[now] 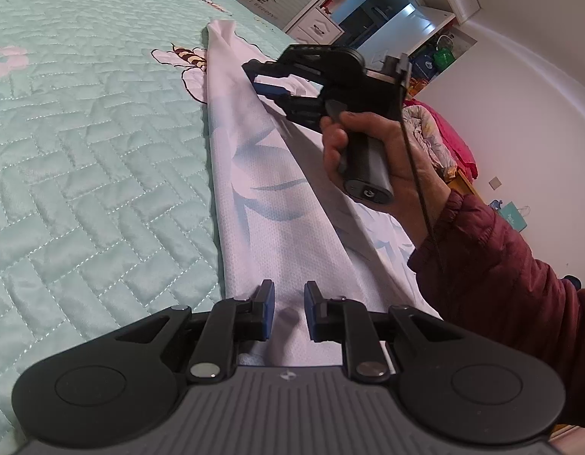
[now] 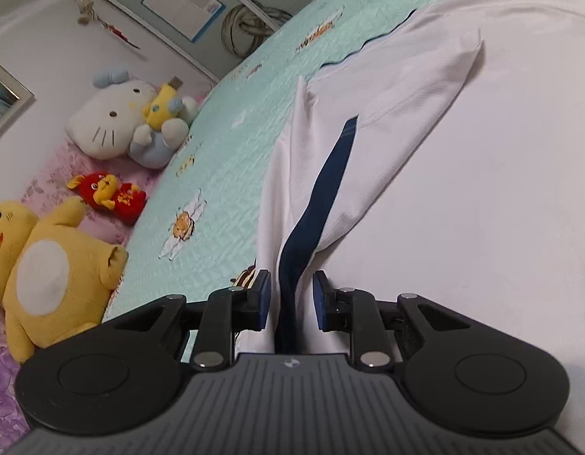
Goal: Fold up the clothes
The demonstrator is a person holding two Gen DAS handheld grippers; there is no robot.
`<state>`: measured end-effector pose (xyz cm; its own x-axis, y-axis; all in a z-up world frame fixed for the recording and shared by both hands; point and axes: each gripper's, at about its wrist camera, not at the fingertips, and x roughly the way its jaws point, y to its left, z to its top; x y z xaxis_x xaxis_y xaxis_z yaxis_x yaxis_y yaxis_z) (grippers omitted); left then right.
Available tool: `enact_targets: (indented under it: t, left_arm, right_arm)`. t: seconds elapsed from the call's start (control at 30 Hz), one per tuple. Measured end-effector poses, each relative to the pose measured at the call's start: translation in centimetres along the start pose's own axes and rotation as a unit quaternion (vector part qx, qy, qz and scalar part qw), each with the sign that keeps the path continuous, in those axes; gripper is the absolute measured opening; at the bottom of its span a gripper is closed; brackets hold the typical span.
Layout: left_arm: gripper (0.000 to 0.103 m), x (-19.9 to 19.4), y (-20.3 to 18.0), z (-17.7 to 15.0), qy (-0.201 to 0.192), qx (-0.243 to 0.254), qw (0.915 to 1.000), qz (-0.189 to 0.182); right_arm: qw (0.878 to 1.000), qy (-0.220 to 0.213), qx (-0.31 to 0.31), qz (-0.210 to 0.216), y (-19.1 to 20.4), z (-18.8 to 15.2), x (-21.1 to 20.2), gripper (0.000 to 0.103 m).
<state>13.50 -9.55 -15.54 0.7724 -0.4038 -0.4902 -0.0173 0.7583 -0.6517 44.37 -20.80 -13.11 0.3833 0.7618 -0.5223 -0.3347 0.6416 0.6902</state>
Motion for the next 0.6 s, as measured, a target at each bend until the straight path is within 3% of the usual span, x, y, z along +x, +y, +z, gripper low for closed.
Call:
enact_targets:
  t: [0.07,0.1,0.2,0.33,0.4,0.57,0.6]
  left_arm:
    - [0.019,-0.1,0.1,-0.1,0.000,-0.003,1.0000,-0.002]
    - [0.019,-0.1,0.2,-0.1,-0.001,-0.004,1.0000,-0.004]
    - [0.017,-0.1,0.4,-0.1,-0.002,-0.011,0.9999,-0.006]
    - [0.013,-0.1,0.8,-0.1,-0.001,-0.019,0.9998,-0.007]
    - [0.012,-0.1,0.9,-0.1,-0.001,-0.021,0.9998,-0.006]
    - [0.011,-0.3,0.8,-0.1,-0.001,-0.018,0.9998,-0.003]
    - [0.011,-0.3,0.8,0.0,-0.001,-0.016,0.9999,-0.002]
  right_arm:
    - [1.000,-0.005,-0.007,-0.017,0.2,-0.1,0.2,0.004]
    - [1.000,-0.007,-0.006,-0.021,0.0,0.0,0.0,0.000]
    - [0.999,-0.015,0.000,-0.030,-1.0,0.6,-0.9,0.000]
    - [0.991,-0.040,-0.078,-0.106,-0.9,3.0,-2.7,0.000]
    - [0.986,-0.030,-0.103,-0.127,-1.2,3.9,-2.7,0.000]
    - [0.991,-0.014,-0.101,-0.088,-3.0,4.1,-2.7,0.002]
    - [0.993,-0.019,-0.086,-0.079,-3.3,4.0,-3.0,0.007]
